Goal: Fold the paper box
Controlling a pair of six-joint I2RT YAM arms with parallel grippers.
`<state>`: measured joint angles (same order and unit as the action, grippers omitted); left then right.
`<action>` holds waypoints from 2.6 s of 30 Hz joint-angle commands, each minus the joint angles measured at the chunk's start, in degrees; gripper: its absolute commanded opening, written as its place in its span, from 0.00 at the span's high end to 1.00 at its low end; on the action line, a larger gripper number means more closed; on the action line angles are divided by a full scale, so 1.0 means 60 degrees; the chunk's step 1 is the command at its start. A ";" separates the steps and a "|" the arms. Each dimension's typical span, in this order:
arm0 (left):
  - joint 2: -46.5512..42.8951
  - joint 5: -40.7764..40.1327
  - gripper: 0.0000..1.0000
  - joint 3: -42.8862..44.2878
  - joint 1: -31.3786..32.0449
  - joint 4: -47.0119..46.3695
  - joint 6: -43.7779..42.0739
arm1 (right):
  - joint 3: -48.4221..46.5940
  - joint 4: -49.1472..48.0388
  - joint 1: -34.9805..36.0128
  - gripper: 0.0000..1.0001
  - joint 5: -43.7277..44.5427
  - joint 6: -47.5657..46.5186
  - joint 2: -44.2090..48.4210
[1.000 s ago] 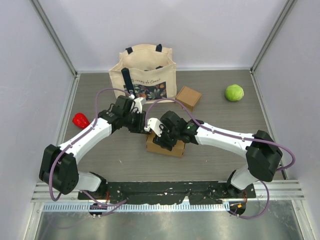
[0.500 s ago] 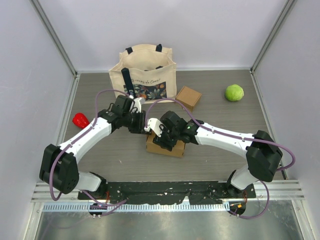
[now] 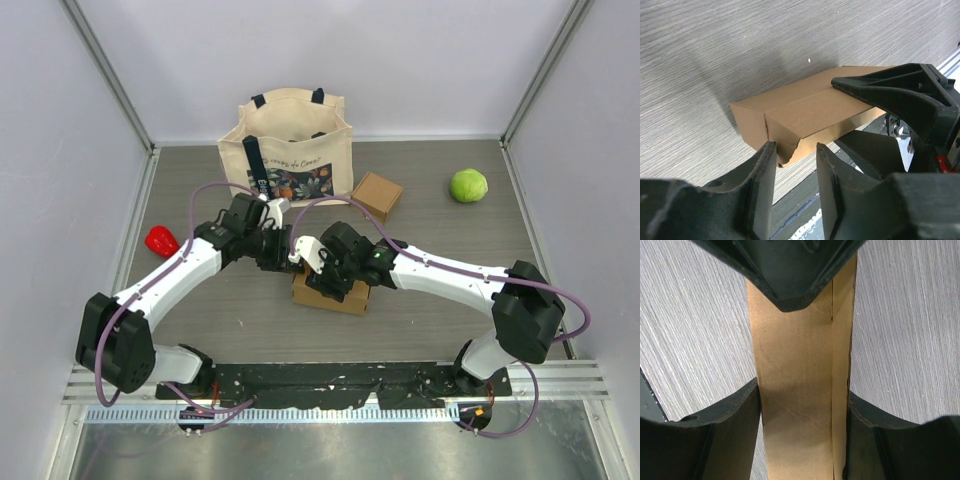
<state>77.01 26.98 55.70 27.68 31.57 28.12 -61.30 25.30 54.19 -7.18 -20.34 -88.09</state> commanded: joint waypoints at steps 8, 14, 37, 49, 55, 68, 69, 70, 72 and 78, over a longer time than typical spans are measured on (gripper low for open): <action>0.0246 0.0821 0.89 0.0282 0.0118 0.0231 -0.0073 | -0.0067 0.0222 0.0050 0.52 -0.0254 0.0255 0.0005; 0.0070 0.0923 0.90 0.0516 0.0118 0.0275 0.0074 | -0.0052 0.0222 0.0094 0.52 -0.0063 0.0240 -0.0112; -0.0208 -0.1039 0.92 -0.0129 0.0601 0.0729 -0.0146 | 0.0751 -0.0570 0.0152 0.19 0.2673 0.4376 0.2067; -0.0809 -0.1523 0.90 0.0018 0.1201 0.0744 0.0294 | 0.1822 0.2038 -0.0448 0.25 0.4568 0.8194 0.5541; -0.0707 -0.1597 0.89 0.0106 0.1392 0.0890 0.0309 | 0.2276 0.1555 -0.0463 0.44 0.3349 0.7902 0.5483; -0.0414 -0.1465 0.86 0.0062 0.1465 0.0715 0.0411 | 0.2774 0.1337 -0.0859 0.34 0.3363 0.8427 0.4678; -0.0428 -0.1436 0.86 0.0018 0.1480 0.0700 0.0469 | 0.2891 0.1234 -0.0859 0.34 0.3452 0.8487 0.4707; -0.0428 -0.1407 0.86 0.0004 0.1480 0.0627 0.0499 | 0.2950 0.1102 -0.0873 0.34 0.3554 0.8560 0.4721; -0.0487 -0.1348 0.86 -0.0084 0.1480 0.0568 0.0572 | 0.3024 0.0736 -0.0873 0.35 0.3467 0.8604 0.4620; -0.0399 -0.1245 0.88 -0.0085 0.1553 0.0480 0.0689 | 0.3083 0.0003 -0.0859 0.45 0.3424 0.8999 0.3712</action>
<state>74.52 18.09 55.13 36.38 36.49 31.33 -42.52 30.55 48.97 13.45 30.59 -62.96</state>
